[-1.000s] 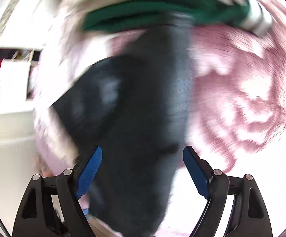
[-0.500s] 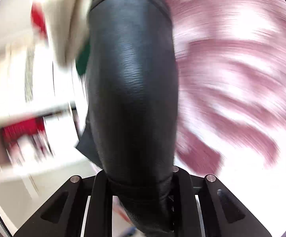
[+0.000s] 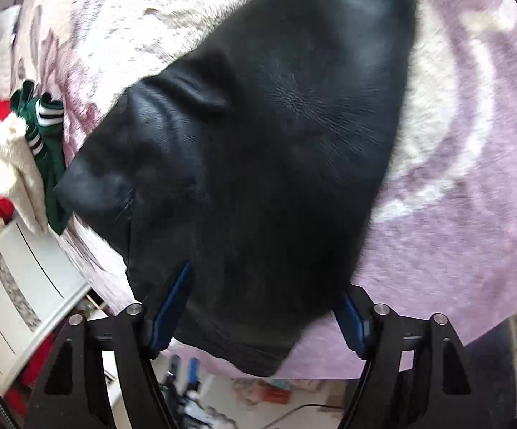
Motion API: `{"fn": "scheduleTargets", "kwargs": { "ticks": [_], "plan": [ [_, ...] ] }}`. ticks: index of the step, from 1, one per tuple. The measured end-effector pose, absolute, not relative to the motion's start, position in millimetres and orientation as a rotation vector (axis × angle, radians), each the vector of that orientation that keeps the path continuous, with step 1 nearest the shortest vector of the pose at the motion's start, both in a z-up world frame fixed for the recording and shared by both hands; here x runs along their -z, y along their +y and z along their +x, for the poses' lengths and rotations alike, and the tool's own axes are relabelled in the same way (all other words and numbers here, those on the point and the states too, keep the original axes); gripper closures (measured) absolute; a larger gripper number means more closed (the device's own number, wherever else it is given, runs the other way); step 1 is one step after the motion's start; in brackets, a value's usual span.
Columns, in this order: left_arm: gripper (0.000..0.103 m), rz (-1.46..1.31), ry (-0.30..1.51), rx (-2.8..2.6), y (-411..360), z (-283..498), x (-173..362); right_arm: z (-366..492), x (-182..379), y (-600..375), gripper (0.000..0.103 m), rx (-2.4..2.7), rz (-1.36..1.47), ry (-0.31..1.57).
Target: Fold large clothes
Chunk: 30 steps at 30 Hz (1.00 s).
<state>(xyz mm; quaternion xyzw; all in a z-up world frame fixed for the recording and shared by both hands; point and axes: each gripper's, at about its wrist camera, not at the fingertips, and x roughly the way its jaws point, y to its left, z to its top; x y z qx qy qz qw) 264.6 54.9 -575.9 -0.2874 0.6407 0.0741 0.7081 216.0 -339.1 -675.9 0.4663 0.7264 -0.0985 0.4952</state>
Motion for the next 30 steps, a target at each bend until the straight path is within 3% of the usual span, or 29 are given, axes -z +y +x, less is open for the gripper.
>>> {"fn": "scheduleTargets", "kwargs": {
  "ticks": [6, 10, 12, 13, 14, 17, 24, 26, 30],
  "plan": [
    [0.013, -0.594, 1.429, -0.024, -5, 306, 579, 270, 611, -314, 0.026, 0.055, 0.723, 1.669],
    [0.013, -0.518, 1.483, -0.034, -34, 340, 616, 329, 637, -229, 0.028, -0.231, 0.558, 1.73],
    [0.011, -0.521, 1.516, -0.065, -33, 353, 640, 358, 663, -192, 0.038, -0.28, 0.458, 1.752],
    [0.01, -0.522, 1.508, -0.078, -32, 356, 642, 371, 676, -180, 0.051, -0.257, 0.362, 1.74],
    [0.01, -0.5, 1.491, -0.087, -33, 359, 639, 383, 689, -166, 0.052, -0.225, 0.296, 1.742],
    [0.01, -0.517, 1.498, -0.072, -28, 360, 636, 403, 716, -160, 0.051, -0.157, 0.286, 1.807],
    [0.01, -0.609, 1.455, -0.12, 11, 311, 589, 362, 653, -168, 0.054, -0.314, 0.249, 1.825],
    [0.01, -0.627, 1.46, -0.151, 19, 292, 583, 333, 671, -158, 0.078, -0.326, 0.168, 1.93],
    [0.01, -0.639, 1.527, -0.191, 19, 274, 600, 308, 726, -154, 0.09, -0.26, 0.089, 1.898]
  ]
}}
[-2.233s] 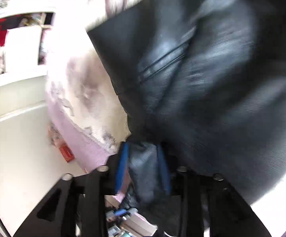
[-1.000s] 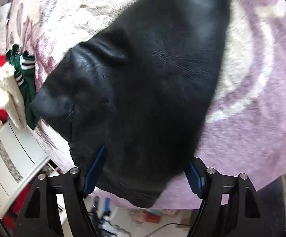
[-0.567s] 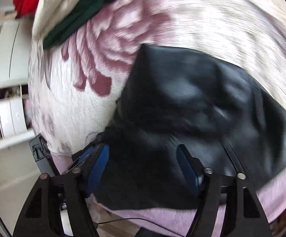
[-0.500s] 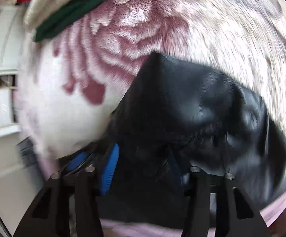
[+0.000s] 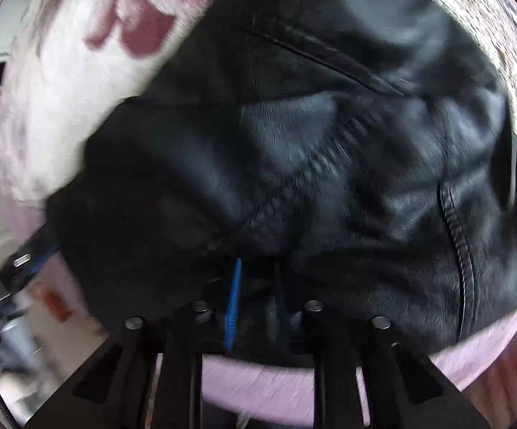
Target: Fold large clothes
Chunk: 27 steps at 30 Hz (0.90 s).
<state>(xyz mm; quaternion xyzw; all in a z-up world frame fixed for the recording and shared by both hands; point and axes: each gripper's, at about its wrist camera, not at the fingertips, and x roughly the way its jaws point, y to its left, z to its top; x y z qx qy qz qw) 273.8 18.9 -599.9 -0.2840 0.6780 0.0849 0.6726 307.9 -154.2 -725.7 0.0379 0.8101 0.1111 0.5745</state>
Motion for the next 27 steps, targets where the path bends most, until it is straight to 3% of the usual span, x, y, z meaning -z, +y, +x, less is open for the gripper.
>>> {"fn": "scheduleTargets", "kwargs": {
  "ticks": [6, 9, 11, 13, 16, 20, 22, 27],
  "plan": [
    [0.01, -0.616, 1.544, -0.153, 5, 264, 588, 309, 710, -186, 0.09, -0.23, 0.311, 1.899],
    [0.01, -0.572, 1.524, -0.084, -15, 270, 567, 290, 675, -241, 0.08, -0.25, 0.567, 1.867],
    [0.01, -0.529, 1.506, -0.022, -39, 278, 554, 268, 649, -292, 0.034, -0.208, 0.754, 1.783],
    [0.009, -0.533, 1.506, 0.028, -61, 290, 556, 250, 638, -337, 0.017, -0.157, 0.859, 1.726],
    [0.009, -0.535, 1.54, 0.06, -97, 310, 577, 230, 655, -396, 0.017, -0.085, 0.946, 1.668],
    [0.009, -0.443, 1.593, -0.018, -122, 338, 623, 232, 730, -444, 0.017, -0.061, 1.155, 1.573],
    [0.0, -0.47, 1.606, -0.041, -123, 342, 639, 233, 761, -434, 0.016, -0.146, 1.259, 1.49],
    [0.0, -0.431, 1.625, -0.094, -134, 351, 645, 258, 780, -413, 0.015, -0.274, 1.295, 1.368]
  ]
}}
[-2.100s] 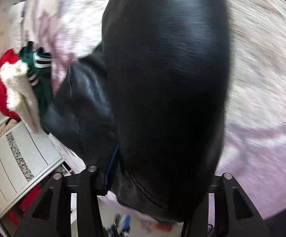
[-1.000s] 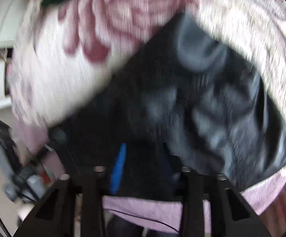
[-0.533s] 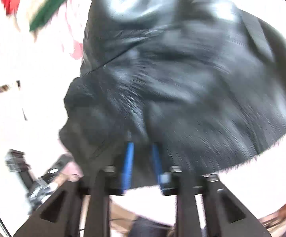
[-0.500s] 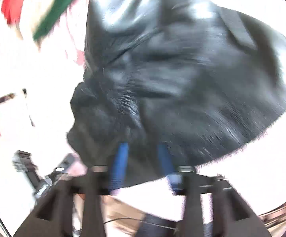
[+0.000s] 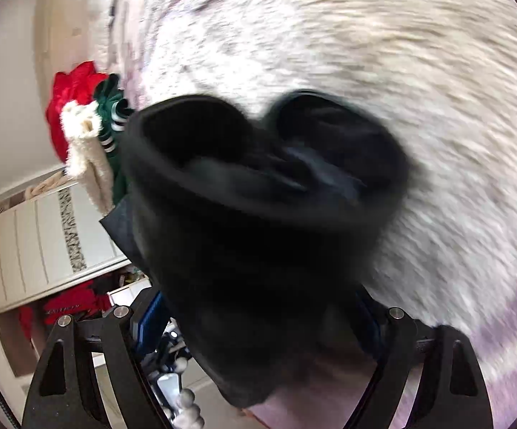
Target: Fold large clothes
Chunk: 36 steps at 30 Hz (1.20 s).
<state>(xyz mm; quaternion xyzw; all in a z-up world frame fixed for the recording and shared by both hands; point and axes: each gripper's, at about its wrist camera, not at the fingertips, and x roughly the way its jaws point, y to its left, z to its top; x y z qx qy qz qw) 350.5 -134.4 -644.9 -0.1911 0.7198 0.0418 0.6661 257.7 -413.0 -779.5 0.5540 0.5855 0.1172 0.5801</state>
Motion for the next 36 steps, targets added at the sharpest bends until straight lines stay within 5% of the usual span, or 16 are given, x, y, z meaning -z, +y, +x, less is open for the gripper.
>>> {"fn": "scheduleTargets", "kwargs": {
  "ticks": [3, 5, 23, 30, 36],
  "plan": [
    [0.0, -0.436, 1.628, -0.082, -132, 350, 644, 268, 780, -403, 0.028, -0.353, 1.385, 1.302],
    [0.0, -0.437, 1.629, -0.092, -127, 348, 645, 271, 786, -402, 0.074, -0.316, 1.39, 1.33],
    [0.0, -0.651, 1.591, -0.028, -69, 327, 638, 288, 638, -294, 0.08, -0.67, 0.983, 1.315],
    [0.0, -0.71, 1.397, -0.359, 57, 220, 546, 267, 568, -188, 0.08, -0.835, 0.452, 1.312],
    [0.0, -0.701, 1.364, -0.698, 131, 96, 491, 207, 577, -43, 0.079, -1.01, 0.085, 1.361]
  ]
}}
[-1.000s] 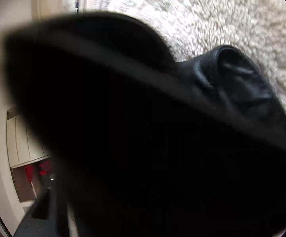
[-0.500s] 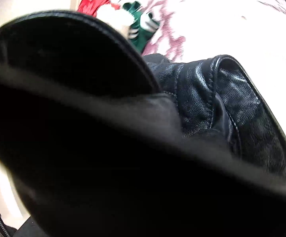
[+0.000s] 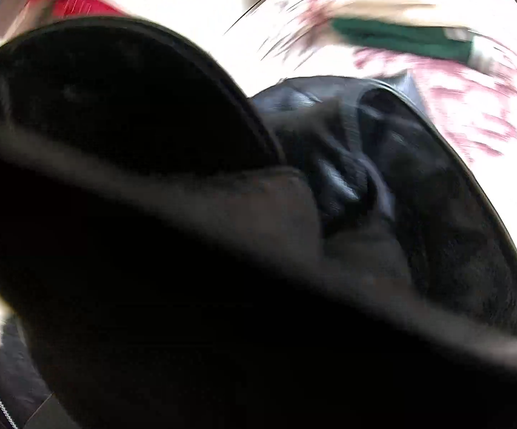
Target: Fold large clothes
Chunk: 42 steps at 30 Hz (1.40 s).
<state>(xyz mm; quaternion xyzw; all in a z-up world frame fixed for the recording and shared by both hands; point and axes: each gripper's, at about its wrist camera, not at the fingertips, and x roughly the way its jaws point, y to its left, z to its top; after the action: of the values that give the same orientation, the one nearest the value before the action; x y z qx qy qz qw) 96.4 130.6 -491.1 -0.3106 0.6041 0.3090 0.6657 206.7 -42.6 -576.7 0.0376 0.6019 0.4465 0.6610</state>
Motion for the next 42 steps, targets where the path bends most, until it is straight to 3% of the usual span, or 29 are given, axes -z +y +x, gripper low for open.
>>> {"fn": "scheduleTargets", "kwargs": {
  "ticks": [3, 5, 7, 9, 10, 11, 16, 21, 27, 30, 33, 37, 42],
  "plan": [
    [0.0, -0.756, 1.36, -0.778, 147, 53, 481, 128, 622, 10, 0.079, -1.069, -0.062, 1.518],
    [0.0, -0.778, 1.34, -0.809, 156, 37, 475, 102, 654, 39, 0.065, -1.09, -0.143, 1.655],
    [0.0, -0.786, 1.318, -0.824, 159, 31, 469, 86, 671, 51, 0.058, -1.088, -0.191, 1.718],
    [0.0, -0.79, 1.29, -0.817, 157, 35, 464, 90, 664, 54, 0.032, -1.162, -0.11, 1.738],
    [0.0, -0.789, 1.275, -0.809, 156, 38, 461, 93, 659, 53, 0.008, -1.222, -0.031, 1.779],
    [0.0, -0.788, 1.265, -0.802, 153, 46, 460, 94, 651, 49, 0.005, -1.266, 0.034, 1.801],
    [0.0, -0.812, 1.219, -0.71, 146, 72, 451, 112, 616, 6, 0.004, -1.372, 0.258, 1.893],
    [0.0, -0.806, 1.239, -0.606, 121, 102, 470, 197, 609, -53, 0.004, -1.064, 0.26, 1.808],
    [0.0, -0.828, 1.399, -0.584, 91, 125, 578, 281, 684, -63, 0.004, -1.051, 0.117, 1.896],
    [0.0, -0.916, 1.401, -0.574, 104, 122, 615, 273, 746, -64, 0.004, -1.14, 0.096, 1.99],
    [0.0, -0.95, 1.401, -0.538, 113, 121, 616, 279, 788, -53, 0.0, -1.233, 0.294, 2.064],
    [0.0, -0.938, 1.411, -0.529, 120, 114, 606, 266, 779, -28, 0.0, -1.323, 0.269, 1.96],
    [0.0, -0.842, 1.355, -0.617, 139, 102, 565, 272, 770, -50, 0.037, -1.149, 0.5, 1.914]
  ]
}}
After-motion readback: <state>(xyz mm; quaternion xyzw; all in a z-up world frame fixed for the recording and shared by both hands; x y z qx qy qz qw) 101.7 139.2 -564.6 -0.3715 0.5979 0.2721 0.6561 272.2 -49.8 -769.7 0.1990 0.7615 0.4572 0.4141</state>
